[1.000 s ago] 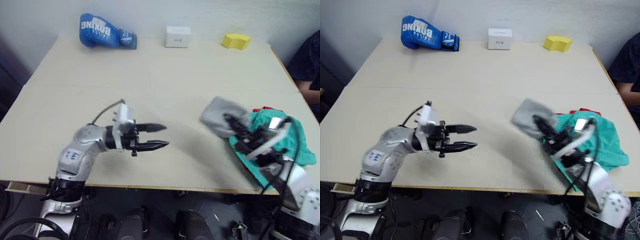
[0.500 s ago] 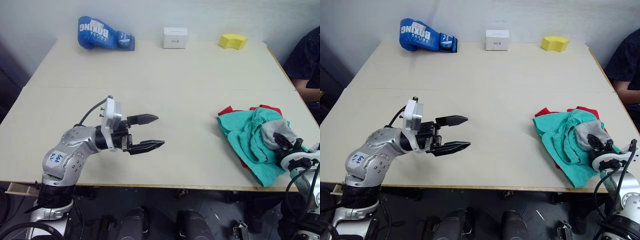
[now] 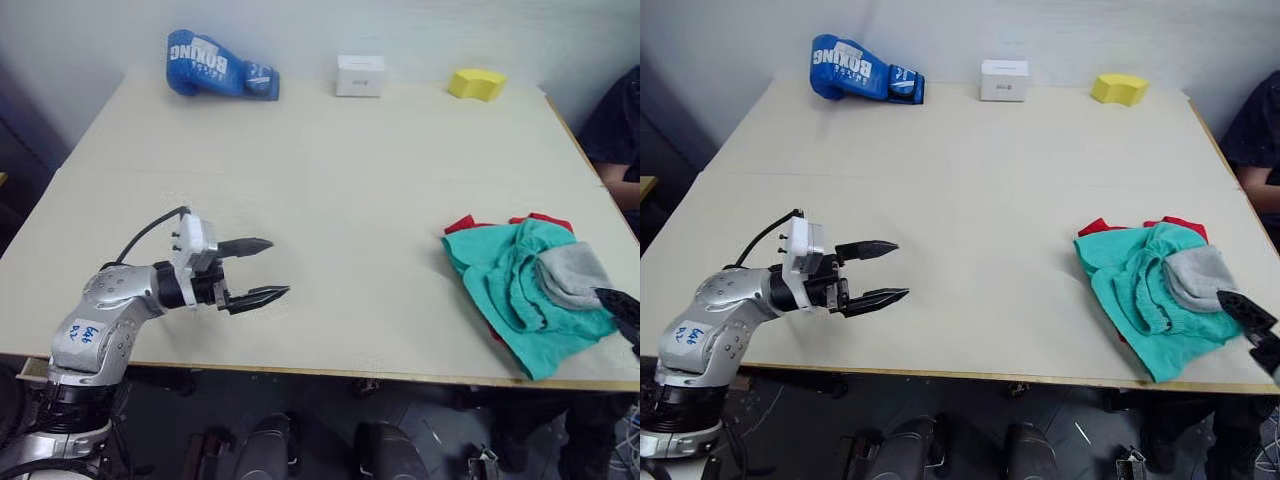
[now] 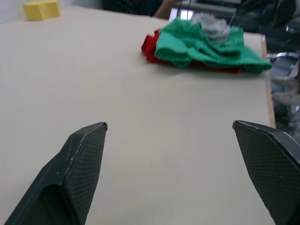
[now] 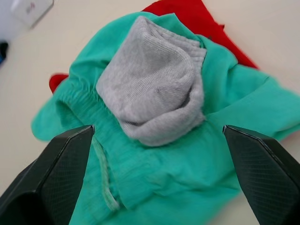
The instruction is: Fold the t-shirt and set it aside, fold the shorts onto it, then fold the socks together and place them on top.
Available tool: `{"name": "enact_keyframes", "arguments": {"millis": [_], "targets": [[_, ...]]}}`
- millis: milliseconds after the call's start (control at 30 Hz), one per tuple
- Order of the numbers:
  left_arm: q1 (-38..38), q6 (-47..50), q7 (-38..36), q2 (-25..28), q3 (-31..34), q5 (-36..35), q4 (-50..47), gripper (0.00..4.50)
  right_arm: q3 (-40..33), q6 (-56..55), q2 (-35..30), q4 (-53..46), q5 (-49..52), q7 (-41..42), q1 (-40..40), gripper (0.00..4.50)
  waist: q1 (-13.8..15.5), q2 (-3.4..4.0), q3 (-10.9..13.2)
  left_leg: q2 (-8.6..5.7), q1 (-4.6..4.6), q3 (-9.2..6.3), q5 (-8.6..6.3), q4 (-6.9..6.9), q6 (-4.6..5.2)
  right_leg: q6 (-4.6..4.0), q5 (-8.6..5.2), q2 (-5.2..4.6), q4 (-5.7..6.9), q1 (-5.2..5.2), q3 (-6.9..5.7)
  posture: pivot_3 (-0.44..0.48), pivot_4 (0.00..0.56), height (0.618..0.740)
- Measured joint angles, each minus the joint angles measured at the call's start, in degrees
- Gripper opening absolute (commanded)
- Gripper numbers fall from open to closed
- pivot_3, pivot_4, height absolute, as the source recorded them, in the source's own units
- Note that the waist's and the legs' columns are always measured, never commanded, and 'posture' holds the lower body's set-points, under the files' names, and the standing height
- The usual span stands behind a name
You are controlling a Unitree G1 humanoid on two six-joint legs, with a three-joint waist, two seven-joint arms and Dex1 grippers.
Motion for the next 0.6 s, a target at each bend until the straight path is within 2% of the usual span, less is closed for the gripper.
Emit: {"name": "enact_keyframes", "arguments": {"millis": [33,133,233,300,367,467,600], "targets": [[0.88,-2.00,-0.31,1.09,0.21,1.56,1.36,4.50,-0.04,-3.30,-0.76,-1.41,-4.78,4.94,1.73,4.49,-0.01,-0.01,0.00,0.04,0.06,0.05,-0.06,-0.07,-0.12,0.00,0.00,0.05,-0.03,-0.01,-0.02,0.000,0.150,0.740],[3.22,-8.71,-0.43,3.52,1.65,6.20,7.07,4.50,0.77,-18.16,-0.29,-6.57,-16.18,18.31,-2.15,4.49,-0.75,0.08,0.09,0.20,0.19,0.31,-0.10,-0.12,-0.25,-0.07,0.05,0.17,-0.05,-0.06,-0.16,0.000,0.150,0.740],[4.96,-14.59,-0.19,5.56,3.95,9.48,11.58,4.50,11.49,-31.03,-3.67,-12.19,-30.45,27.70,-4.99,4.49,-1.16,-0.05,0.10,0.47,0.26,0.30,-0.17,-0.13,-0.50,-0.20,0.13,0.11,-0.07,-0.05,-0.29,0.000,0.150,0.740],[6.76,-17.09,0.68,5.77,5.69,10.55,13.89,4.50,21.66,-38.60,-0.13,-12.71,-37.23,30.90,-12.77,4.49,-1.46,-0.39,0.13,0.64,0.30,0.30,-0.20,-0.15,-0.69,-0.26,0.16,0.13,-0.06,-0.06,-0.52,0.000,0.150,0.740],[9.82,-18.76,1.92,5.70,7.79,11.05,14.60,4.50,30.39,-45.19,6.48,-9.59,-42.48,32.59,-21.65,4.49,-1.75,-0.44,0.22,0.66,0.31,0.30,-0.17,-0.19,-0.84,-0.27,0.16,0.14,0.02,-0.13,-0.54,0.000,0.150,0.740],[14.71,-19.67,4.19,5.04,11.36,11.17,14.16,4.50,40.59,-54.22,12.88,-2.51,-50.47,35.51,-30.62,4.49,-1.71,-0.35,0.34,0.65,0.33,0.31,0.01,-0.16,-0.84,-0.41,0.08,0.12,0.19,-0.18,-0.60,0.000,0.150,0.740],[18.91,-20.22,7.85,2.31,13.91,11.20,13.33,4.50,49.64,-65.56,20.27,7.62,-59.40,37.17,-39.55,4.49,-1.50,-0.34,0.42,0.59,0.34,0.34,-0.02,-0.05,-0.83,-0.44,0.06,0.08,0.36,-0.17,-0.67,0.000,0.150,0.740]]}}
